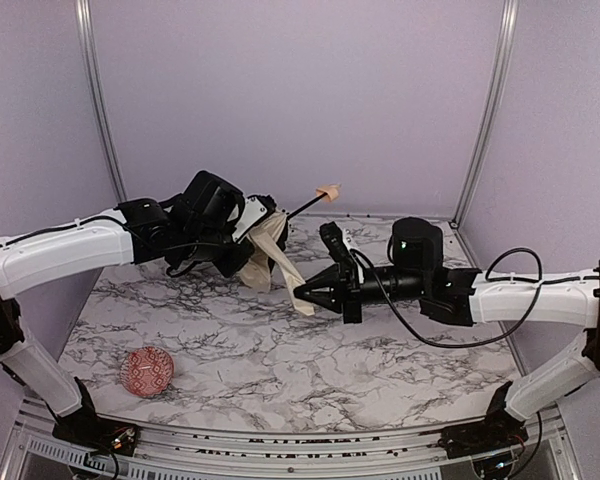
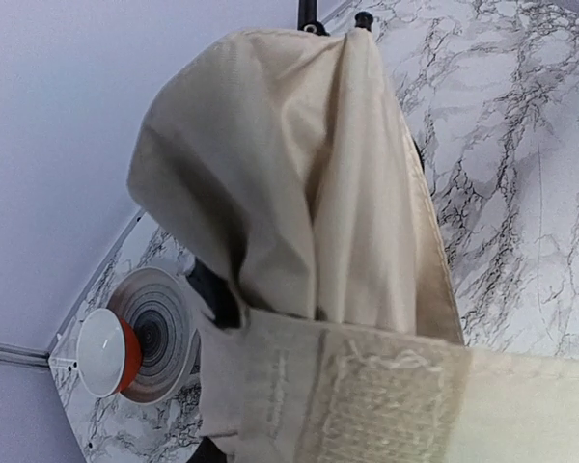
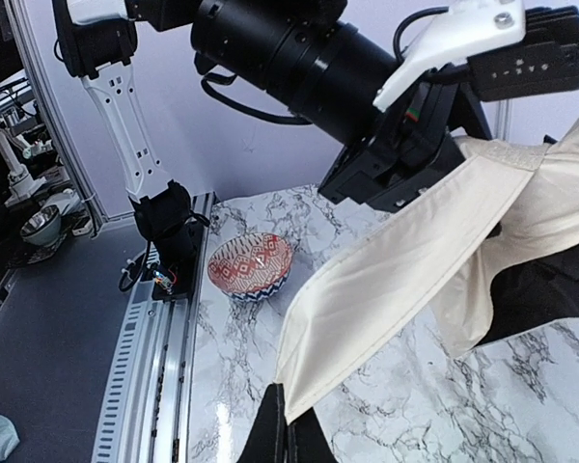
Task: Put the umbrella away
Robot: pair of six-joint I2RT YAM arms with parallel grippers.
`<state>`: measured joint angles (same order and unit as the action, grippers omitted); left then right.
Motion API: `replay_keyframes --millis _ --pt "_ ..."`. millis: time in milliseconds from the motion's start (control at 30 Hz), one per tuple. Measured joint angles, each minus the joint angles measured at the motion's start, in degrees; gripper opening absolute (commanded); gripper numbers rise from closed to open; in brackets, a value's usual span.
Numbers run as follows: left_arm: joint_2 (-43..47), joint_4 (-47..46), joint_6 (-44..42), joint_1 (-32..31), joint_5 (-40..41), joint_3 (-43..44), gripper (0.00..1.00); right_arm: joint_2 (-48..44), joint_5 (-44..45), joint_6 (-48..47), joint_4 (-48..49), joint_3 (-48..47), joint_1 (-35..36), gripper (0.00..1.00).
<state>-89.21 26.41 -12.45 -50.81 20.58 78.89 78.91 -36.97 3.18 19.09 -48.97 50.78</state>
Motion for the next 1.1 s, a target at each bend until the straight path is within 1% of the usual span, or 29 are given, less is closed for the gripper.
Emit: replay_keyframes --millis 133,233,333,400,467,533,667,833,967,1100 --pt "-1.49 -1.07 -0.24 2.89 -4.0 0.31 0.0 -0.59 3.43 -0.5 -1.22 1.38 2.49 0.0" --pt "-3.69 -0.52 -0.59 4.79 -8.44 2.93 0.0 -0.48 7.37 -1.53 -2.16 1.4 5.07 0.0" --pt "-5.68 1.27 -0.39 7.08 -14.75 8.59 0.0 -0.2 11.67 -2.54 -2.73 1.57 5.97 0.0" --pt "-5.86 2.25 0.52 8.44 -19.17 11.98 0.0 -0.2 14.51 -3.3 -1.18 2.43 5.95 0.0" --pt "-5.57 2.14 2.51 9.29 -24.17 14.01 0.0 -0.2 17.03 -4.48 1.46 3.72 5.95 0.0" --pt "-4.96 1.49 4.92 9.66 -28.06 14.25 0.0 0.15 18.14 -5.51 2.91 4.31 5.95 0.0" --pt "-2.29 -0.55 9.18 9.88 -33.73 12.61 0.0 3.19 17.77 -7.17 6.43 4.33 4.42 0.0" --pt "4.9 -3.89 11.98 8.83 -40.7 7.61 0.0 6.29 14.21 -8.9 10.75 3.63 -3.45 0.0" --pt "10.82 -6.67 11.54 7.48 -45.66 2.69 0.0 6.45 9.51 -10.1 13.25 1.07 -7.93 0.0" --pt "15.89 -11.39 8.57 4.2 -49.22 -4.07 0.0 6.93 3.96 -11.96 14.14 -2.82 -10.29 0.0"
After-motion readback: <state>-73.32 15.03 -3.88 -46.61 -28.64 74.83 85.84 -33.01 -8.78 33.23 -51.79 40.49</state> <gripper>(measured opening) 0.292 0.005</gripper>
